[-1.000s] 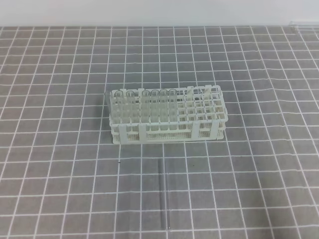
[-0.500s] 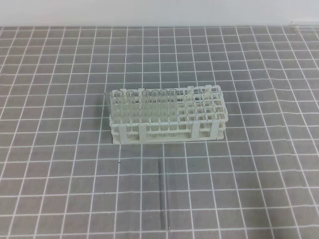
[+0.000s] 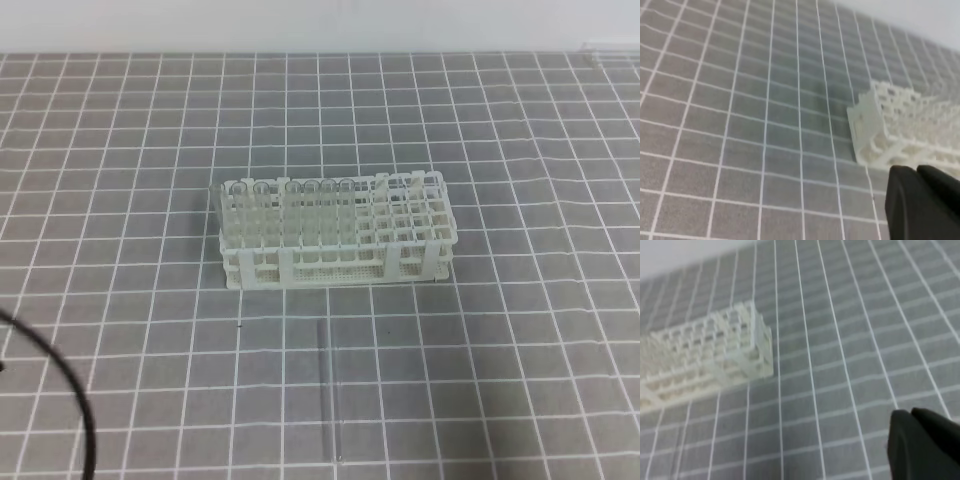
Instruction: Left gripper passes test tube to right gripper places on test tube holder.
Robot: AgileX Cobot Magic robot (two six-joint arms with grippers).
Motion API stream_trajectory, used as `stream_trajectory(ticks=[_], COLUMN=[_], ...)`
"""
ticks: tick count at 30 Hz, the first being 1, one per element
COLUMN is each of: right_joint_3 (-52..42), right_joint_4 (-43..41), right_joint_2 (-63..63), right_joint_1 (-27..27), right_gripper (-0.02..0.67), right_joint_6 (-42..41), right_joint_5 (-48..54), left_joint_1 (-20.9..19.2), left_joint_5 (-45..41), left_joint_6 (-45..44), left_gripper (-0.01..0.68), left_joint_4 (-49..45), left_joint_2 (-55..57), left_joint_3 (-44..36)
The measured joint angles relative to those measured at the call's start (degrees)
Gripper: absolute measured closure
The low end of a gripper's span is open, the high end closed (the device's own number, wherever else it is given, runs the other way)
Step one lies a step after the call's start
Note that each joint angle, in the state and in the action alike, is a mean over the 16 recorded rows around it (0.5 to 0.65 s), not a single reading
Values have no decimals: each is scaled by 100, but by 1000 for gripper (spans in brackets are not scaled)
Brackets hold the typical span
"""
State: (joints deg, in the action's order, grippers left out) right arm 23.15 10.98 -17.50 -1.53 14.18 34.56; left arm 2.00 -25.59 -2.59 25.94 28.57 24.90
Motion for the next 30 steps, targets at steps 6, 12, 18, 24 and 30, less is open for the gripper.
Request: stream_trajectory(ticks=[6,12,18,24,30], right_joint_3=[481,676,712,714,718], right_joint_4=[219,962,1804,2265,2286], right_joint_2=[-917,-1816,-2555,-2970,-3093], right_joint_1=[0,0,0,0,0], right_gripper=[662,662,662,662,662], right_joint_6=[-481,-1290,-2195,-2805,-3015], right_joint_5=[778,1130,1201,1208,1307], left_joint_1=[75,500,1386,2522,3586], left_joint_5=[-762,-1189,-1310,-1396,-1653], left_joint_6=[-671,-997,-799,-122,628], left_gripper=[675,675,675,675,675], left_joint_4=[-3,5,-19,-165,-551], left_joint_2=[1137,2199,3265,4324,5296], left_joint_3=[842,1417,1856,2436,3256])
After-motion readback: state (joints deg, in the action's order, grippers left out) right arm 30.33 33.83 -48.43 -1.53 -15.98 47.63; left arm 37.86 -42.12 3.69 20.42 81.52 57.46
